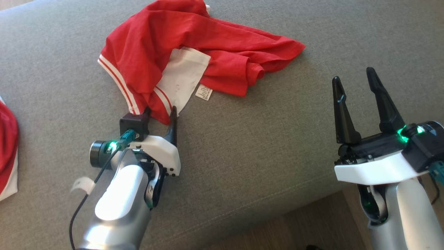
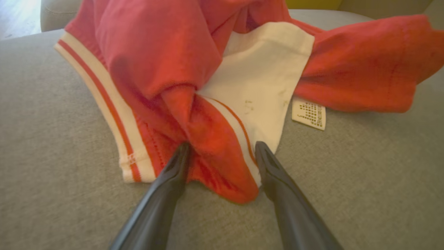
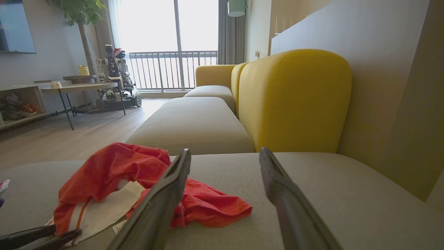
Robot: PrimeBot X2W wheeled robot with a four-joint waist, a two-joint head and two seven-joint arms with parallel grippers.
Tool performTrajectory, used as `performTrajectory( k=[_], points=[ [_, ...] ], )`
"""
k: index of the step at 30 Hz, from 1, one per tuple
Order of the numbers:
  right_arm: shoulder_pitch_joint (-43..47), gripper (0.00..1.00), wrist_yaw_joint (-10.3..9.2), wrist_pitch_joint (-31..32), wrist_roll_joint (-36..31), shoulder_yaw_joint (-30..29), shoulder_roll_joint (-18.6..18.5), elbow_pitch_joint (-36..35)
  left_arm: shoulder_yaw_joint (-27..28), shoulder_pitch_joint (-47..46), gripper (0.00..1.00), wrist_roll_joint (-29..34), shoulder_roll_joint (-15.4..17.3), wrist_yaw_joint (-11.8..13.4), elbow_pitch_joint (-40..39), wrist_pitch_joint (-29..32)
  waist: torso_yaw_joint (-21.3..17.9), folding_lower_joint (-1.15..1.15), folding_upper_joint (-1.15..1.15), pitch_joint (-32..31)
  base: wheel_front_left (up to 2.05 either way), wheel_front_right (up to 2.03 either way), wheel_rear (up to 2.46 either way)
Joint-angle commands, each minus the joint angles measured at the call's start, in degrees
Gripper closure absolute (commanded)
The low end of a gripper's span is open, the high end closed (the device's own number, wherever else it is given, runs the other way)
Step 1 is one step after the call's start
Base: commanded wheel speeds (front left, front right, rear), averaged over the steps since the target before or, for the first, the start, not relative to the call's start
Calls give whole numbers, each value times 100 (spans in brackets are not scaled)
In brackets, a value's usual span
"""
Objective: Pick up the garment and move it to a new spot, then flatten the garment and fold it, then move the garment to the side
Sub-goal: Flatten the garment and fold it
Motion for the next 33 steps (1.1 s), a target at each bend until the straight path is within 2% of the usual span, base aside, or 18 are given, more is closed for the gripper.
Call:
performTrajectory(
  k=[1, 2, 3, 9, 11, 13, 21, 26, 29, 30, 31, 32, 33],
  points=[
    [-135, 0, -1, -37, 46, 109, -8, -204, 110, -238, 68, -24, 54, 57, -27, -2, 3, 0, 0, -2, 0, 0, 0],
    [-130, 0, -1, -37, 44, 88, -8, -203, 108, -277, 88, -16, 54, 91, 36, -22, 21, 0, 0, -8, 0, 0, 0],
    [-120, 0, -1, -37, 43, 60, -8, -201, 108, -314, 100, -12, 54, 118, 89, -46, 53, 0, 0, -20, 0, 0, 0],
    [-75, 0, -1, -37, 42, 87, -8, -163, 151, -476, 100, 183, 233, 364, 40, -251, 294, 0, 0, -152, 0, 0, 0],
    [-52, 0, -1, -37, 42, 96, -8, -152, 2, -461, 100, 376, 386, 291, -123, -284, 385, 0, 0, -224, 0, 0, 0],
    [-14, 0, -1, -37, 50, 64, -8, -131, -27, -386, 100, 477, 494, 338, -382, -301, 505, 0, 0, -307, 0, 0, 0],
    [143, 0, -1, -37, 54, 17, -8, -26, 11, 224, 100, 694, 929, 645, -1482, -314, 1037, 0, 0, -651, 0, 0, 0],
    [151, 0, -1, -37, 87, 117, -8, -17, 110, 725, 100, 657, 1068, 916, -1962, -205, 1204, 0, 0, -758, 0, 0, 0],
    [148, 0, -1, -37, 103, 161, -8, -1, 116, 926, 100, 625, 1109, 994, -2050, -36, 1241, 0, 0, -771, 0, 0, 0],
    [147, 0, -1, -37, 101, 179, -8, 7, 79, 972, 59, 636, 1112, 1005, -2017, 73, 1247, 0, 0, -769, 0, 0, 0],
    [147, 0, -1, -37, 101, 179, -8, 7, 79, 972, 59, 636, 1112, 1005, -2017, 73, 1247, 0, 0, -769, 0, 0, 0],
    [146, 0, -1, -37, 100, 193, -8, 15, 9, 1001, 0, 667, 1115, 992, -1964, 192, 1250, 0, 0, -766, 0, 0, 0],
    [146, 0, -1, -37, 96, 209, -8, 26, -42, 1005, 0, 698, 1105, 996, -1936, 250, 1246, 0, 0, -762, 0, 0, 0]
  ],
)
